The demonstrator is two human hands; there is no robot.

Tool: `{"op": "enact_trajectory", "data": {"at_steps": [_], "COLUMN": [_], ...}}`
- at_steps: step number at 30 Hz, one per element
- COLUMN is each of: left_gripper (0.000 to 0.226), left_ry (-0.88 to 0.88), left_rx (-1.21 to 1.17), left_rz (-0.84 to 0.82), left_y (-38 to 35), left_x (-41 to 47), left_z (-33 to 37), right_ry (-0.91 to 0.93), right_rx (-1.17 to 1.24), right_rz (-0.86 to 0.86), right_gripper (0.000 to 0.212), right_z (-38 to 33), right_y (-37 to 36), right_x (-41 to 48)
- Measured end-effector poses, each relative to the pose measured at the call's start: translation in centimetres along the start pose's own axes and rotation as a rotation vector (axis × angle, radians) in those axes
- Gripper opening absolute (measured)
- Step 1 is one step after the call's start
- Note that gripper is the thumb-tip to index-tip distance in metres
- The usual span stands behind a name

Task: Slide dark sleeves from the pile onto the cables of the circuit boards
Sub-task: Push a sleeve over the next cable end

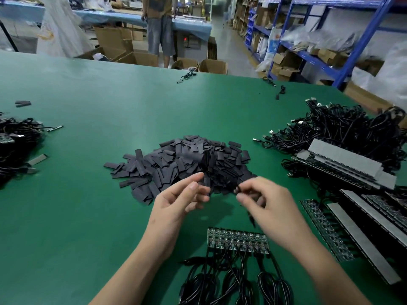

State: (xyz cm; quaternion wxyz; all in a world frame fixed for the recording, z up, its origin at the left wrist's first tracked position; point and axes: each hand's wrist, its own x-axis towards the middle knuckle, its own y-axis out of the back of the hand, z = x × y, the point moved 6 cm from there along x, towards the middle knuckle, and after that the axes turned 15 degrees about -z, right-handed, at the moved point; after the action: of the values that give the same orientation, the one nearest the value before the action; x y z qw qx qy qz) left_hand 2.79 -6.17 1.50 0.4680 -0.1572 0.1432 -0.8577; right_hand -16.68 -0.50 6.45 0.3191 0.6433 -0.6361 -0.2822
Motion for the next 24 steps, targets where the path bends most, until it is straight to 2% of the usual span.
{"op": "enact_trajectory", "data": {"at_steps": [2,5,7,10,12,18,21,24], "left_gripper": [0.022,0.022,0.037,0.064,0.071,0.055,0.057,0.059], "left_ry": [0.019,-0.055,-0.032,0.076,0.118,0.124,0.166,0.21], "left_rx": [0.394,1.062,1.259,1.409,1.427,1.383,1.326,1.314], "left_rz": [-0.033,-0.121,-0.175,-0.236,-0.266,-0.345,-0.375,-0.42], "left_y": [-0.2,-1.5,-1.8,-1.2,-1.0,-1.2,-1.0,-0.7], "left_x": [-0.2,-0.7,-0.8,-0.7,-0.6,-0.5,-0.5,-0.4], "left_z": [0.2,0.4,0.2,-0.5,-0.9,-1.3,-1.5,-1.5], "right_ry": [0.001,-0.071,-0.146,-0.234,-0.273,-0.351,-0.373,-0.355], "right_rx": [0.02,-0.048,-0.125,-0.269,-0.341,-0.449,-0.442,-0.455], "right_rz": [0.119,0.175,0.175,0.163,0.139,0.041,0.025,-0.037], "right_gripper": [0.012,0.014,0.018,0.018,0.017,0.017,0.019,0.031], "right_z": [0.0,0.9,2.0,3.3,4.1,6.0,7.1,8.1], "right_y": [2.4,5.3,6.5,7.6,7.6,5.3,4.6,3.8], "right_x": [1.9,7.0,11.1,16.8,20.0,26.2,27.9,28.2]}}
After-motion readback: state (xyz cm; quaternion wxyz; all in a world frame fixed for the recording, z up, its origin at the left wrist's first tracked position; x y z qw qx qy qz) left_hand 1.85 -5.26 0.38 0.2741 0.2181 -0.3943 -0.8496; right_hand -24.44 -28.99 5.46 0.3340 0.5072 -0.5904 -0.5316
